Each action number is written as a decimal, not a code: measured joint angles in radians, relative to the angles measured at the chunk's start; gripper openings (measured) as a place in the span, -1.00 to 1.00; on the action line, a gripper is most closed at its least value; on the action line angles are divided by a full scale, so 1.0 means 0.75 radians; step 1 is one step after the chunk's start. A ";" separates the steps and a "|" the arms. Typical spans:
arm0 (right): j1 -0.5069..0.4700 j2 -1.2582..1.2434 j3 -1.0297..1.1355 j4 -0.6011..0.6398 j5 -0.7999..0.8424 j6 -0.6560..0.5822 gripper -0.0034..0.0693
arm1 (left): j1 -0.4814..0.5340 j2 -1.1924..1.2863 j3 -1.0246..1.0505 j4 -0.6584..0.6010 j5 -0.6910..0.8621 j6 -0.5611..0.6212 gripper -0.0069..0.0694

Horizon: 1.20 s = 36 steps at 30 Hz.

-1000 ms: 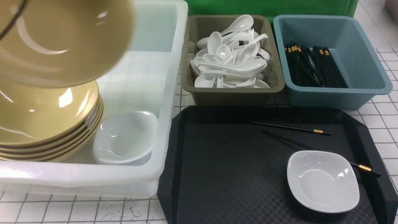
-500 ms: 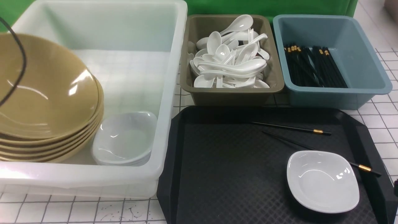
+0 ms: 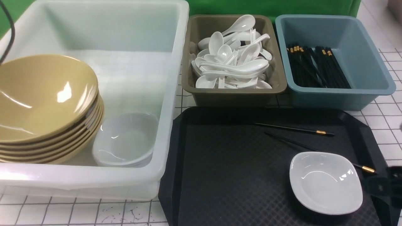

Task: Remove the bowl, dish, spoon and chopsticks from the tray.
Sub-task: Use the left arm to put the noodle bowl into the large storage box on the left, then use the right arm to grab the plate, then use the right arm to put the plate into the large storage box on the left

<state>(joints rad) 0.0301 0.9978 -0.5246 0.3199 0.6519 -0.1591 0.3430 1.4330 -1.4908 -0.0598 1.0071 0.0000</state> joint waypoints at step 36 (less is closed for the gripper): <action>0.679 0.682 -1.131 0.334 -0.144 -0.240 -0.72 | -0.511 -1.111 0.866 0.193 -0.444 -0.073 0.05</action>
<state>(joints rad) 0.5396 1.5095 -1.3731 0.5706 0.5438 -0.3388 -0.0406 0.5997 -0.8409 0.0848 0.6738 -0.0550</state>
